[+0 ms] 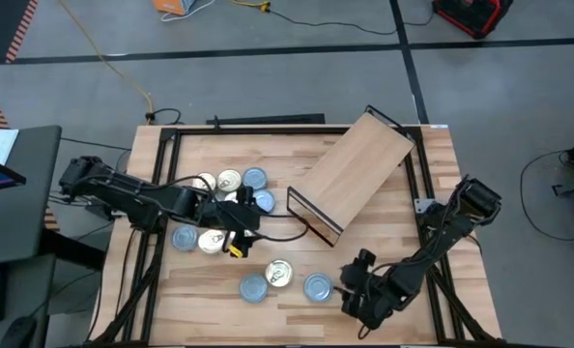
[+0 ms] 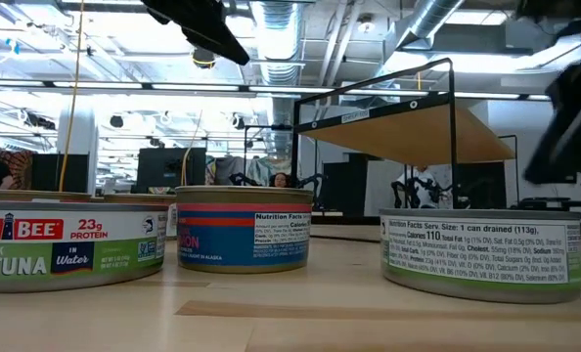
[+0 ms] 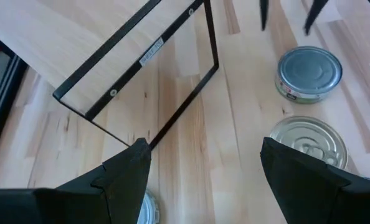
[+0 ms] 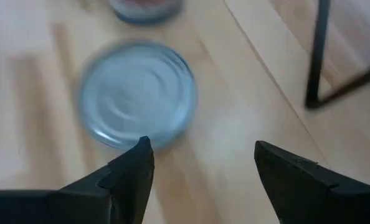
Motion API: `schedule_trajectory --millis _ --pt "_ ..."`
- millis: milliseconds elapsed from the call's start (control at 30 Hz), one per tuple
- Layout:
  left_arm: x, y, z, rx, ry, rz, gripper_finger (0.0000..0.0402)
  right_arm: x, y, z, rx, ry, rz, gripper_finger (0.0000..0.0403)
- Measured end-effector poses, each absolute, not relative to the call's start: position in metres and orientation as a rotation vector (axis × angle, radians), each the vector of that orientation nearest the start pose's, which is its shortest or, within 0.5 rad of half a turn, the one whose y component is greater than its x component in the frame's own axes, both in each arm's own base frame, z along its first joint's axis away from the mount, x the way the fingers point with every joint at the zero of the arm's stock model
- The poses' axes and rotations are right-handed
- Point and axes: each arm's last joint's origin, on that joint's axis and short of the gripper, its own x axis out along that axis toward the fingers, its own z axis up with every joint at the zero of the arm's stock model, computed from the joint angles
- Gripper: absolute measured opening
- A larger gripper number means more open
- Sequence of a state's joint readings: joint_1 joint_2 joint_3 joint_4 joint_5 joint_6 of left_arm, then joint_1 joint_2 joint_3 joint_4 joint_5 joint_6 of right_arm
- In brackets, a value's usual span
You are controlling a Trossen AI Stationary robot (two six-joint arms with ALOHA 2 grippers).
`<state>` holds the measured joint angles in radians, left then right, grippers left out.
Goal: Stack canned seafood by type on shelf
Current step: Put the green tuna can on the shelf
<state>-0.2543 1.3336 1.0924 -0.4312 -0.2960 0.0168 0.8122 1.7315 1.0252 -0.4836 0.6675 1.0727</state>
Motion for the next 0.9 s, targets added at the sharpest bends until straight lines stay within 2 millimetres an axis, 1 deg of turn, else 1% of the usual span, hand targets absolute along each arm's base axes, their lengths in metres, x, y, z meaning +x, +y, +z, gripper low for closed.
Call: schedule_trajectory --millis 67,133,233,367,633,900 --pt "0.279 -0.064 0.298 0.191 0.659 0.028 0.0293 0.237 0.226 0.167 0.198 0.754 -0.299 0.0301" --pt "0.283 -0.066 0.294 0.182 0.670 0.014 0.0293 0.242 0.230 0.161 0.186 0.739 -0.283 0.0301" --pt "0.288 -0.067 0.288 0.195 0.685 0.012 0.0293 0.245 0.229 0.150 0.157 0.752 -0.303 0.0301" --pt "0.290 -0.068 0.287 0.193 0.676 0.007 0.0293 0.245 0.230 0.144 0.158 0.758 -0.322 0.0301" --pt "0.290 -0.068 0.287 0.176 0.674 -0.003 0.0293 0.237 0.224 0.140 0.167 0.813 -0.401 0.0301" --pt "0.290 -0.071 0.287 0.120 0.674 -0.042 0.0293 0.234 0.220 0.139 0.193 0.860 -0.435 0.0301"
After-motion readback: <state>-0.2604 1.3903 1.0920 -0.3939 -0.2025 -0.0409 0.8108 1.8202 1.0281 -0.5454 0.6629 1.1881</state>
